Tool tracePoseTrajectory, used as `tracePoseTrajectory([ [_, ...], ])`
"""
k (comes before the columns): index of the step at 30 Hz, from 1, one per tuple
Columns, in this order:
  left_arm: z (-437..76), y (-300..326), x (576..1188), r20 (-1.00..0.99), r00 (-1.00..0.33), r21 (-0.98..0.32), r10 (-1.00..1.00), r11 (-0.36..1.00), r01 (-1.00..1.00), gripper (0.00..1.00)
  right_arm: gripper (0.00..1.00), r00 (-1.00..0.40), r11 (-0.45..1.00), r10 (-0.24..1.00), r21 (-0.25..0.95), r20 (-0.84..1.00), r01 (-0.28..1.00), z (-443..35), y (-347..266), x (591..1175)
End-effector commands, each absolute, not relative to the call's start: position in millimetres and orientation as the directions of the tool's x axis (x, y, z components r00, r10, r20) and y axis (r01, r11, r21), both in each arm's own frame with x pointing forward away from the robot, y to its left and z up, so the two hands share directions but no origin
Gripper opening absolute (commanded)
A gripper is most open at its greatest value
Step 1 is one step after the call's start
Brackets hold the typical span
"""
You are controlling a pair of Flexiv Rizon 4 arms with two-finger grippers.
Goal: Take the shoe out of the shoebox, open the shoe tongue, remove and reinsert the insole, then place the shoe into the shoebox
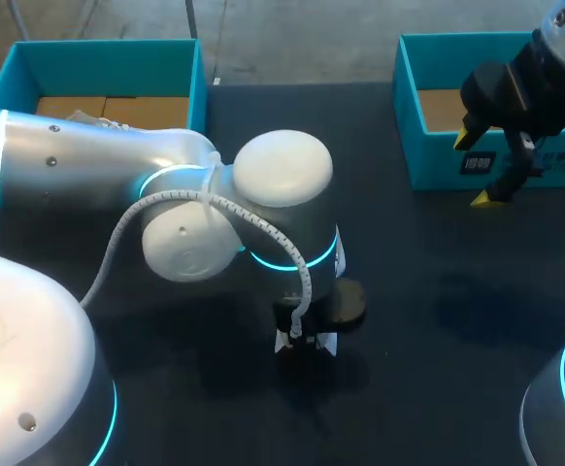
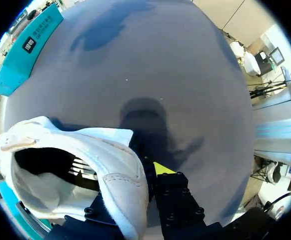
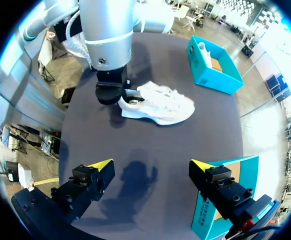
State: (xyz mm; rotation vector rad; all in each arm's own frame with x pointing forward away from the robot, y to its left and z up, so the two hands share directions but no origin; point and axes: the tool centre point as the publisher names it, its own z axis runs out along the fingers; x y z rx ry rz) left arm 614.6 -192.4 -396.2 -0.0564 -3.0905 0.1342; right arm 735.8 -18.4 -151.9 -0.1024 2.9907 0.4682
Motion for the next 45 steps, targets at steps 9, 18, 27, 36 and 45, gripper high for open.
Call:
tracePoseTrajectory([
  [9,-327,-176,616,0.204,-0.979,-0.013,0.008,1.000,0.006,0.00,1.00,-0.992,0.951,-0.050,0.297,-0.117,-0.083,-152,-17,738],
  [18,-268,-160,624,0.155,-0.988,-0.007,0.028,1.000,0.028,0.00,1.00,-0.992,0.951,-0.050,0.297,-0.117,-0.083,-152,-17,738],
  [27,-223,-142,637,0.147,-0.988,-0.022,0.041,0.999,0.038,0.00,1.00,-0.992,0.951,-0.050,0.297,-0.117,-0.083,-152,-17,738],
  [36,-191,-131,653,0.124,-0.991,-0.008,0.047,0.999,0.046,0.00,1.00,-0.992,0.951,-0.050,0.297,-0.117,-0.083,-152,-17,738],
  [45,-191,-131,653,0.124,-0.991,-0.008,0.047,0.999,0.046,0.00,1.00,-0.992,0.951,-0.050,0.297,-0.117,-0.083,-152,-17,738],
])
